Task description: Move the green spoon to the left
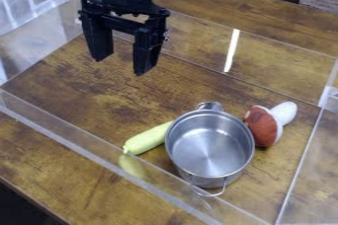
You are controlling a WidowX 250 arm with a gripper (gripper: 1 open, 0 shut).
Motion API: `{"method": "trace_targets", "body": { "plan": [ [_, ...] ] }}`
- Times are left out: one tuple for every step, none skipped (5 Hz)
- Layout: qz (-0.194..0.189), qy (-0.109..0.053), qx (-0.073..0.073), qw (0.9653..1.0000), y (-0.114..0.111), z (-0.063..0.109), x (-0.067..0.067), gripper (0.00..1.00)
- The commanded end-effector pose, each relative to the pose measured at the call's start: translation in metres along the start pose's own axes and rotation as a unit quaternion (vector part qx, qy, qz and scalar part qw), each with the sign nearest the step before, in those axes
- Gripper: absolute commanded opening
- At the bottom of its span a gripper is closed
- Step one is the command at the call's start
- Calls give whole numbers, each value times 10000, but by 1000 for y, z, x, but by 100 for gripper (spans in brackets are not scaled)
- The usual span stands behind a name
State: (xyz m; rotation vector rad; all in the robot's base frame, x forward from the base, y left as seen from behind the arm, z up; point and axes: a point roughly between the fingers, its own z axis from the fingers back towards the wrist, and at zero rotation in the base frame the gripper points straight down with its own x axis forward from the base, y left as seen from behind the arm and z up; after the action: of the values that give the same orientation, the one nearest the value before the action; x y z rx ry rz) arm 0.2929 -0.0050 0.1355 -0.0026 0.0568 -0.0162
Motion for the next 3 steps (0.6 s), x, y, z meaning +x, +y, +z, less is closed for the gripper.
{"method": "trace_targets", "body": {
  "plan": [
    [-227, 120, 5, 9997, 3, -8, 6, 100],
    [-478, 134, 13, 9988, 2, -26, 12, 100],
    [-572, 119, -10, 9983, -7, -42, 4, 100]
  ]
}}
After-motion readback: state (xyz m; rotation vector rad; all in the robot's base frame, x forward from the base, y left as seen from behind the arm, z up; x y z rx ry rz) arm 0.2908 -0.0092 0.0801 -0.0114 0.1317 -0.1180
